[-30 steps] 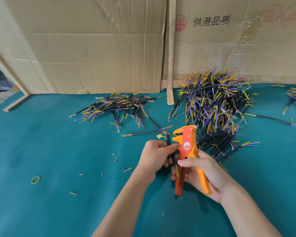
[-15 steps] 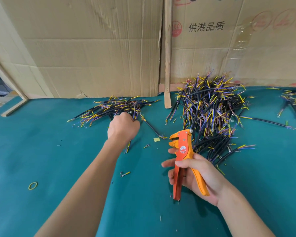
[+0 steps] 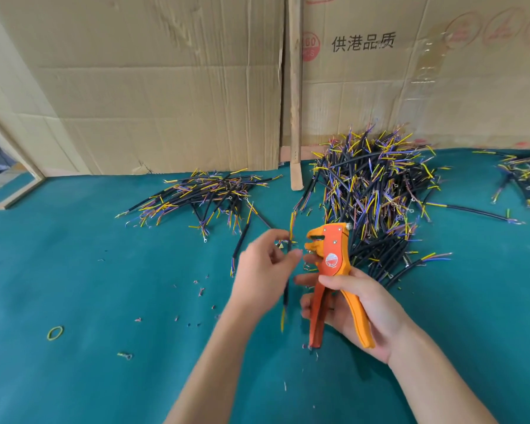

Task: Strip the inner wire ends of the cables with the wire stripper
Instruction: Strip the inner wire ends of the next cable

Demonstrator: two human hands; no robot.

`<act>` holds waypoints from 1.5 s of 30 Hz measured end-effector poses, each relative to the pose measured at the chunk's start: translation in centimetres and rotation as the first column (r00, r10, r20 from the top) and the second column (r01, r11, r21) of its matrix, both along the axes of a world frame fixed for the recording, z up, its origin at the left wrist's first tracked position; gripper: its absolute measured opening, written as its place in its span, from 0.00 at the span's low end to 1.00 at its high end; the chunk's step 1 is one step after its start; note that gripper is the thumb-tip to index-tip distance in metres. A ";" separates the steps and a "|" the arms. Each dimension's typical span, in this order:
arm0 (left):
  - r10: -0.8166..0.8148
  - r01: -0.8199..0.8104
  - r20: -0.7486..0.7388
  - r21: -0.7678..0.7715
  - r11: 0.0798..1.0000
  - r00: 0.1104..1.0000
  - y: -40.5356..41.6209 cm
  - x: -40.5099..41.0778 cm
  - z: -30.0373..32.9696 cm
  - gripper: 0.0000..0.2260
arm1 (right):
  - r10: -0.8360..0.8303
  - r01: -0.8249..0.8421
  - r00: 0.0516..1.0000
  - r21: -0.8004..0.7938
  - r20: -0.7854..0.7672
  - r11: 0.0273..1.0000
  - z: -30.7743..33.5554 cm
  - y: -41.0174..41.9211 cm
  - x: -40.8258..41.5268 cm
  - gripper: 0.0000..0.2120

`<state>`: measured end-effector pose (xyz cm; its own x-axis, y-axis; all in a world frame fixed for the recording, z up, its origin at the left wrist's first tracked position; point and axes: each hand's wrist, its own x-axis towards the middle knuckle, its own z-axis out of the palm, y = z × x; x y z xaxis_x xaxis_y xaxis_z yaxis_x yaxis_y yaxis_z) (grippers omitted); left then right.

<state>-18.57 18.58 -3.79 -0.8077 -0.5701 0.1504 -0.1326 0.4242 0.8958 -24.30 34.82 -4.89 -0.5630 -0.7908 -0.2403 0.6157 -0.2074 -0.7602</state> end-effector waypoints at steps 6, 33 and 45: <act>0.144 -0.115 -0.162 0.177 0.977 0.976 4.0 0.2 -3.1 0.09 | -0.067 0.070 0.996 -0.055 0.060 0.996 0.0 0.6 -0.5 0.19; 0.329 -0.282 -0.260 0.200 0.938 0.908 3.7 0.8 -3.4 0.08 | 0.141 -0.132 0.974 0.064 -0.180 0.989 1.3 1.9 0.1 0.31; 0.321 -0.278 -0.253 0.191 0.941 0.913 3.9 0.7 -3.4 0.07 | 0.121 -0.094 0.966 0.126 -0.229 0.988 1.6 1.4 0.6 0.26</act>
<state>-17.89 22.48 -7.18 -0.5334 -0.8116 0.2383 0.0295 0.2637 0.9641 -23.72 36.19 -3.31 -0.5273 -0.8252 -0.2026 0.4311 -0.0544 -0.9006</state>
